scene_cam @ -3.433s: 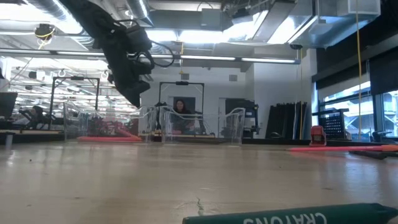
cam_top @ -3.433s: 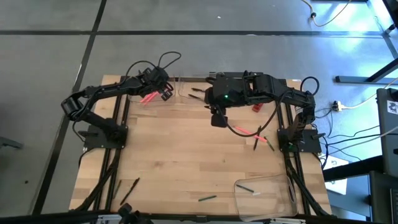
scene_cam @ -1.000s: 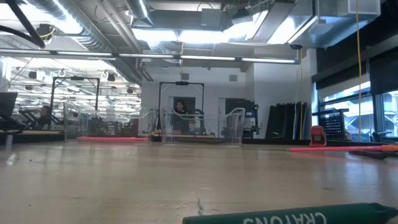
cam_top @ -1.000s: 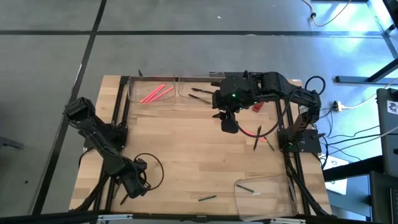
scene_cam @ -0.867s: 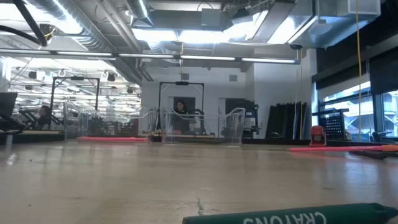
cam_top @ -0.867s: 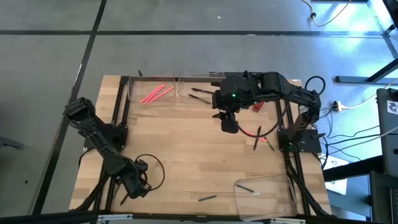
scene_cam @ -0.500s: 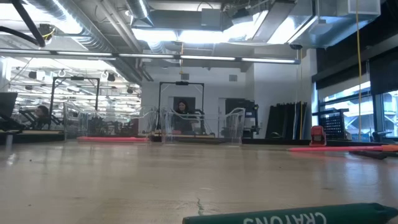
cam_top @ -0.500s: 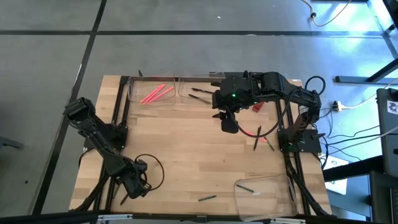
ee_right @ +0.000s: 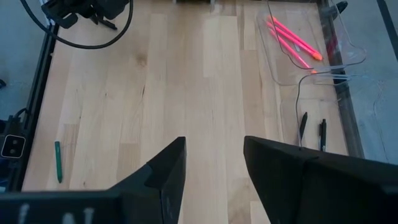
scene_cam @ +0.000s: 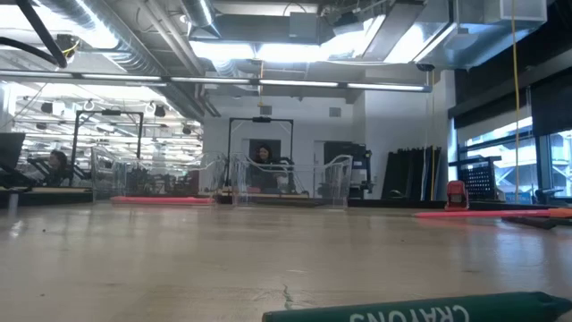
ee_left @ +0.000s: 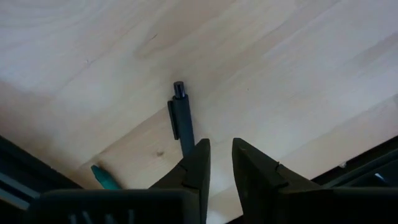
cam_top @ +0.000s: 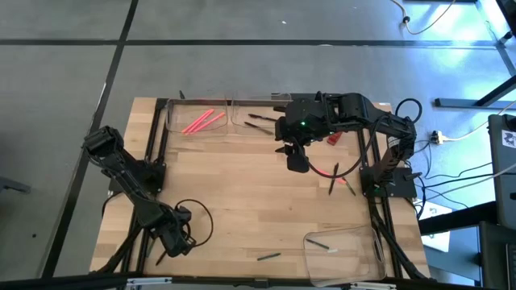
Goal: Sort crayons/erasers/pens/pencils in bins
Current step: Put the black pen into the top right transparent bin
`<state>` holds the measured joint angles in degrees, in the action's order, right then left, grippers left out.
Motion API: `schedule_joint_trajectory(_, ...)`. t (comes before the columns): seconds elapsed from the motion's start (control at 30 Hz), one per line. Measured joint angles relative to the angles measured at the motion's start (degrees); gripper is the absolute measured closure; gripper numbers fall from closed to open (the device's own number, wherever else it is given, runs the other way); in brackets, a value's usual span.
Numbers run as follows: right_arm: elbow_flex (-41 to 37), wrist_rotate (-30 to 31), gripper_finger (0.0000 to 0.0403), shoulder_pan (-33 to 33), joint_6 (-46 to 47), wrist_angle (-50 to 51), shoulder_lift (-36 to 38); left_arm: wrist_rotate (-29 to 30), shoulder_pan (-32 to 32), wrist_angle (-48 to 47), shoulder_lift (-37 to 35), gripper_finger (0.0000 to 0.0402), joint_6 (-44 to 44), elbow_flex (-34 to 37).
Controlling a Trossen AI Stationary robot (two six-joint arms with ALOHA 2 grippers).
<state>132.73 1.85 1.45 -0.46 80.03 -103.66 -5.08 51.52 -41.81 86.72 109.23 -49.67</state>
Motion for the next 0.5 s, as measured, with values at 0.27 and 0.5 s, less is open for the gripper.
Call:
schedule_joint_trajectory(0.27, 0.00, 0.00, 0.0238, 0.00, -0.01, 0.00, 0.00, -3.26, -0.01, 0.01, 0.00, 0.0308, 0.22, 0.00)
schedule_joint_trajectory(0.5, 0.00, 0.00, 0.0238, 0.00, 0.00, 0.00, 0.00, -3.19, -0.01, 0.02, -0.07, 0.0287, 4.96, 2.10)
